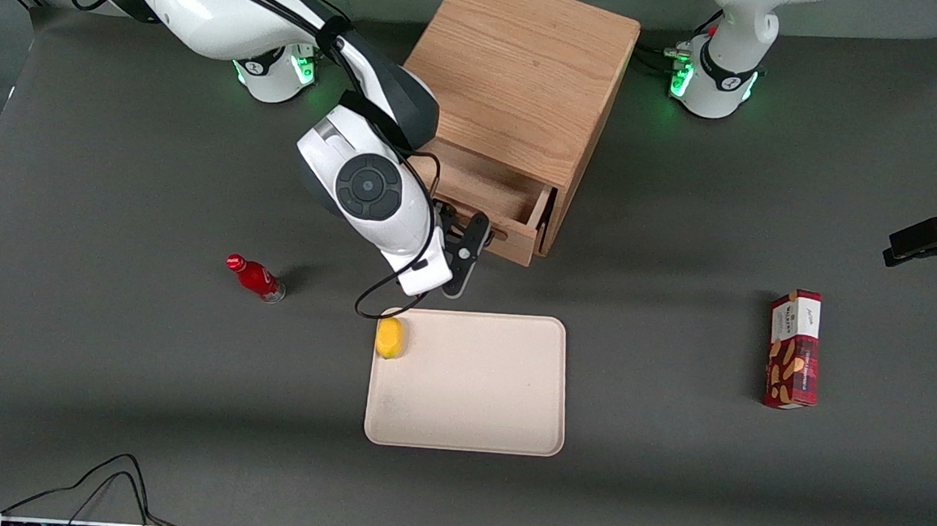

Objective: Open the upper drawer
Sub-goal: 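Pull the upper drawer outward by its handle with the right gripper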

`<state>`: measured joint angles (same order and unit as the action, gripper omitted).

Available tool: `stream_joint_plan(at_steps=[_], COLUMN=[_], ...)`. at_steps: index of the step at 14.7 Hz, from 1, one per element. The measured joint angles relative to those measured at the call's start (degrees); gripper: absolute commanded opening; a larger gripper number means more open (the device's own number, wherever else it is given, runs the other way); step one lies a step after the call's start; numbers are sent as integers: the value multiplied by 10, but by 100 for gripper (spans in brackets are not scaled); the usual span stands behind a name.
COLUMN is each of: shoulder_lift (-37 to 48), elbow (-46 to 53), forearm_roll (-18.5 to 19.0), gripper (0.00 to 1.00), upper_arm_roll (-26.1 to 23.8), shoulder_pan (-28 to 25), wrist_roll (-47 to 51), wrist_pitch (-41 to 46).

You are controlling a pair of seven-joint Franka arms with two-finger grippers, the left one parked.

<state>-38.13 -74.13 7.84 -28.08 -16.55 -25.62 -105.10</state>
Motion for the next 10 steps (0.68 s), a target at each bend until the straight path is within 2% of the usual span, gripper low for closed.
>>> stream_joint_plan(at_steps=[10], shoulder_lift=[-19], elbow=[38], forearm_roll=[3], gripper=[100], upper_arm_roll=[25], shoulder_pan=[-2], wrist_roll=[-15], wrist_pitch=[-2])
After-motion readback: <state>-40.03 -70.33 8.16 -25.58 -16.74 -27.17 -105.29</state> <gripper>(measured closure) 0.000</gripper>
